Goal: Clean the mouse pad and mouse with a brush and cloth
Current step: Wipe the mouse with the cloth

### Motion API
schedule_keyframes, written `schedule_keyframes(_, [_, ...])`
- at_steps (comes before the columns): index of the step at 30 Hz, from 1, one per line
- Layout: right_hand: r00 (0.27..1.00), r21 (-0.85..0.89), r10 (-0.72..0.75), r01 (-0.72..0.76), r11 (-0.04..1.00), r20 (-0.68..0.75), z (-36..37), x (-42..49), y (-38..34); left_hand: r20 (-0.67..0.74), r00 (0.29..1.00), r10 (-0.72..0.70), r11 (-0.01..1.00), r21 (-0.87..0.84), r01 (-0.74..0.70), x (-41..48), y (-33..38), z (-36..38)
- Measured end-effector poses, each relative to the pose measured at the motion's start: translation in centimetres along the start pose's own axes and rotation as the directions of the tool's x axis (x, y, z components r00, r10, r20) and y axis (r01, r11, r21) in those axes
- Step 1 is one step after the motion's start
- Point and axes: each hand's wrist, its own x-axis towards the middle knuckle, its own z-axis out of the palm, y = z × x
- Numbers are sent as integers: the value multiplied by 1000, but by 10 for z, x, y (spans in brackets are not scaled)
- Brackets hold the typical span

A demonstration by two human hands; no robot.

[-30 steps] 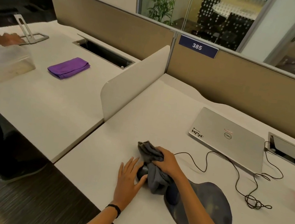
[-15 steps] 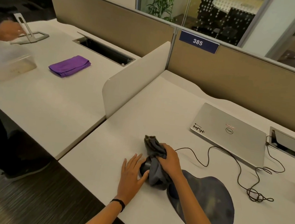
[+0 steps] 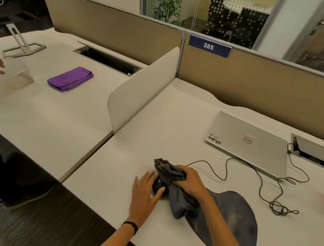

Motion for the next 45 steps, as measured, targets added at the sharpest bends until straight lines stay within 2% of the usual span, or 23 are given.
schedule_keyframes(5, [984,8,95,-95,995,-151,7,18,-7,-20,1000,-1,1000,-6,1,0,-3,2])
schedule_keyframes(7, [990,-28,63,-67,997,-126,16,20,-11,-32,999,-7,1000,-24,6,0,-3,2])
schedule_keyframes(11, [998,-40,-21,23,999,51,13,8,-14,-28,1000,-7,1000,-23,7,1,-1,0])
schedule_keyframes(12, [998,-39,-20,22,999,54,12,7,-12,-21,1000,-5,1000,-23,4,1,0,0])
schedule_keyframes(16, [991,-34,19,-23,999,-132,18,9,-10,-15,1000,-10,1000,-30,9,1,1,-1])
schedule_keyframes(20, [995,-104,-95,92,990,-30,35,3,-13,-16,1000,-22,999,-30,21,1,1,-3])
schedule_keyframes(26, [982,-134,-33,9,991,-184,38,3,-11,-40,999,-3,999,-50,1,0,-4,1])
schedule_keyframes(34, [992,-357,-79,38,933,-101,41,9,-16,3,1000,17,1000,-25,-17,0,-3,-2])
schedule_keyframes(38, [990,-397,-126,92,913,-60,51,3,-22,7,1000,10,999,-41,-10,0,0,-4])
schedule_keyframes(41, [993,-343,-115,107,933,-2,50,1,-23,5,1000,-2,999,-49,3,1,1,-3])
schedule_keyframes(43, [995,-159,-90,95,983,36,39,1,-25,8,1000,1,998,-61,-1,1,0,-3])
schedule_keyframes(45, [998,55,-41,43,998,-39,25,2,-26,-2,1000,11,998,-58,-11,-1,-3,-2])
